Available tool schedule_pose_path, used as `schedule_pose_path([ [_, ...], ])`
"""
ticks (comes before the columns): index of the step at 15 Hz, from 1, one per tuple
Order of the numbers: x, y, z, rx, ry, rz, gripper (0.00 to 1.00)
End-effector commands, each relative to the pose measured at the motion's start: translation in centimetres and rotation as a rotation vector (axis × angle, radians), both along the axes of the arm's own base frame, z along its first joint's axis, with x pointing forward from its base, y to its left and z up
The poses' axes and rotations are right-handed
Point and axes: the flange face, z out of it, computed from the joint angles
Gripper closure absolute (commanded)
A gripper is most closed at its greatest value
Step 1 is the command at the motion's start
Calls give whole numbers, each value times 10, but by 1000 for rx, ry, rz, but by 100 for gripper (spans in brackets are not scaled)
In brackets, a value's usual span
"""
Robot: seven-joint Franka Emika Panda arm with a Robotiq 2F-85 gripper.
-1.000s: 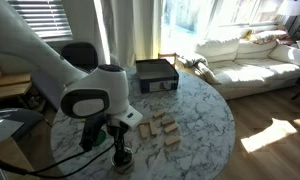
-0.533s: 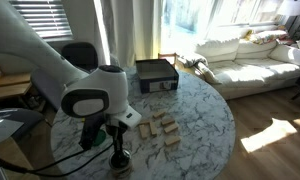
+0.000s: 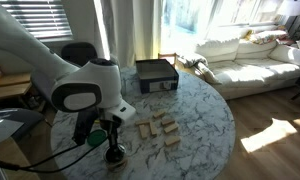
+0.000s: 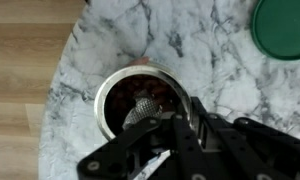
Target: Place the yellow can on top of the green lid
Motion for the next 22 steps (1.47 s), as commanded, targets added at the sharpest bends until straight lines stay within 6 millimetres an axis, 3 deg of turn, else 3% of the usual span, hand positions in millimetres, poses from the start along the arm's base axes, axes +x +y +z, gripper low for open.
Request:
schedule_pose_path([
  [1, -27, 34, 21, 63, 7, 44, 97],
  [7, -45, 95, 52, 121, -11, 198, 97],
  [12, -52, 155, 57, 154, 18, 358, 97],
  [13, -37, 165, 62, 156, 12, 388, 97],
  [15, -31, 184, 59, 132, -3, 438, 97],
  [17, -28, 192, 53, 123, -1, 458, 97],
  [18, -31, 187, 59, 120, 7, 440, 89],
  [21, -30, 192, 56, 117, 9, 453, 89],
  [22, -30, 192, 55, 118, 10, 453, 97],
])
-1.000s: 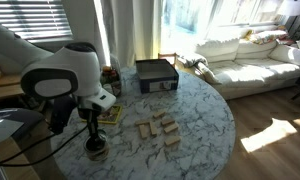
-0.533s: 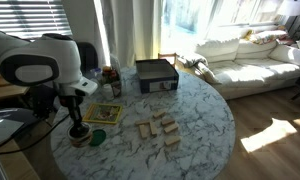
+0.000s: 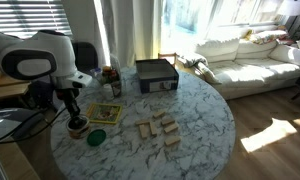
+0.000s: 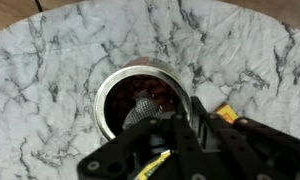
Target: Place the yellow can on top of the green lid
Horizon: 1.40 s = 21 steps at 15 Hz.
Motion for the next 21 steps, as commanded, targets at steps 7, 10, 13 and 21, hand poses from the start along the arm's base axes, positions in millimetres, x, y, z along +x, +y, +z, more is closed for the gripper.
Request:
schedule_pose_path([
  [7, 14, 4, -18, -37, -76, 7, 97],
  [10, 14, 1, -30, -72, -58, -5, 97],
  [13, 14, -1, -39, -98, -59, -27, 97],
  [21, 21, -2, -54, -117, -112, -45, 97],
])
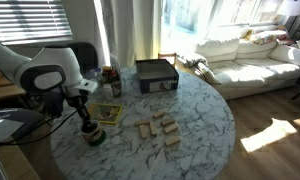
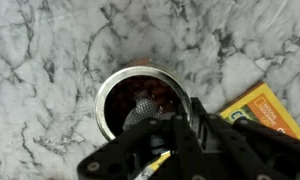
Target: Place the yellow can on top of the green lid
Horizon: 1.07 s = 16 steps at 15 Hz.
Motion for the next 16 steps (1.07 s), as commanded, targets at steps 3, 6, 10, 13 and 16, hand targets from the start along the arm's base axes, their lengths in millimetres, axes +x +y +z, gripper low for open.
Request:
schedule_pose_path([
  [3, 1, -5, -13, -30, -8, -13, 97],
  [6, 0, -6, -17, -32, 0, -19, 97],
  [10, 1, -5, -21, -22, -10, -17, 97],
  [13, 4, -5, -20, -21, -35, -6, 97],
  [16, 5, -5, -20, -22, -45, 1, 97],
])
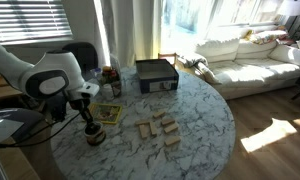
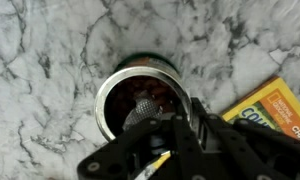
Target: Place the yellow can on top of the green lid
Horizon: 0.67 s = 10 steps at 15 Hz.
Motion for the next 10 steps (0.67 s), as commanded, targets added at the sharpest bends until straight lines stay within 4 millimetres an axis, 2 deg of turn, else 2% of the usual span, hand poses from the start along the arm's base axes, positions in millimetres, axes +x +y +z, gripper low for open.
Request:
schedule_pose_path([
  [1, 1, -2, -6, -10, -10, 12, 97],
  [10, 0, -5, -13, -33, 15, 33, 97],
])
